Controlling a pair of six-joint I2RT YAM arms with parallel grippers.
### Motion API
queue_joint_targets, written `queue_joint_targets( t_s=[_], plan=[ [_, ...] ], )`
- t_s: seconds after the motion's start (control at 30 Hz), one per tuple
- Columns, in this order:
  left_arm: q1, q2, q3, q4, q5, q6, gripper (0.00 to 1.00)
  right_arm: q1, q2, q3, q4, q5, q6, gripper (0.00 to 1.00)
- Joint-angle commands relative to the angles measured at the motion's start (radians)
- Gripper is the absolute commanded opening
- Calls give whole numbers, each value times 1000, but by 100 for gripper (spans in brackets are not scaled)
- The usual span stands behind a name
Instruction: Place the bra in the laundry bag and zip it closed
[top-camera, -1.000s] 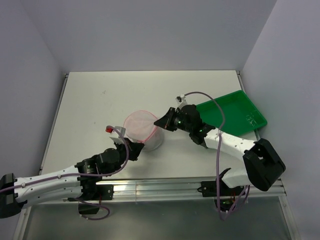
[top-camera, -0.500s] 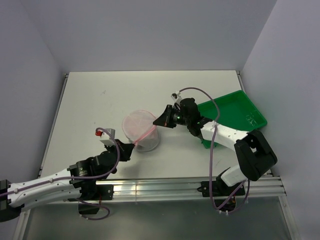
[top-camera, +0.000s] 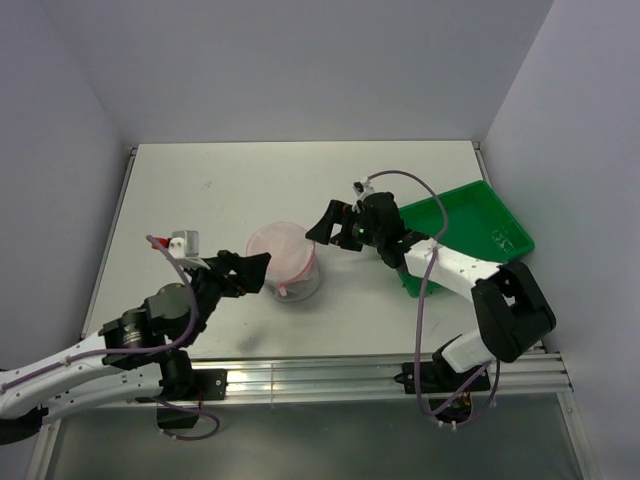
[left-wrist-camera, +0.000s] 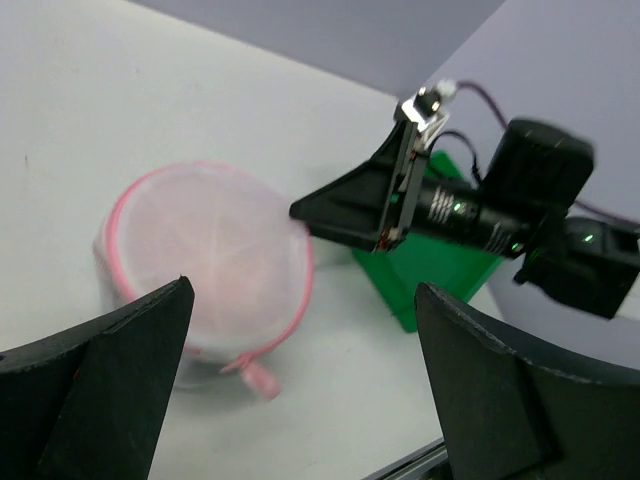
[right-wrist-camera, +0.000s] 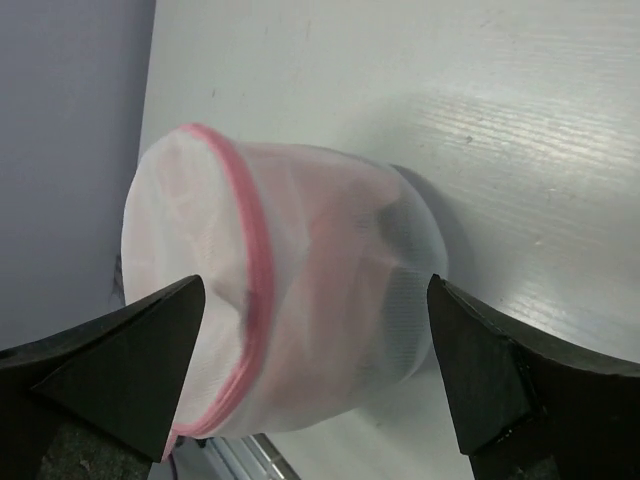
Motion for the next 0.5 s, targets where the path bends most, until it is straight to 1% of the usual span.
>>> queue_joint_targets(
  t_s=[0.0, 0.07, 0.1, 0.17, 0.2, 0.27, 0.3, 0.37, 0.47],
  plan=[
    [-5, -20, 92, -85, -8, 33, 99, 3, -146, 13, -29, 107, -27, 100],
    [-5, -28, 130, -137, -6, 33, 99, 3, -201, -3, -44, 153, -45, 100],
    [-5, -31, 141, -162, -12, 27, 99, 3, -261, -10, -70, 165, -51, 100],
    [-5, -49, 158, -229, -20, 2, 99, 3, -330, -46, -90, 193, -71, 100],
    [-5, -60, 160, -252, -27, -7, 99, 3, -409, -63, -116, 231, -76, 100],
    [-5, -91, 172, -326, -44, -39, 99, 1, -491, -114, -139, 291, -94, 100],
    [-5, -103, 175, -355, -61, -74, 99, 1, -566, -134, -150, 331, -94, 100],
    [-3, -147, 170, -409, -64, -90, 99, 1, -655, -174, -175, 353, -102, 100],
    [-5, -209, 155, -427, -63, -91, 99, 1, -733, -226, -239, 394, -106, 100]
  ],
)
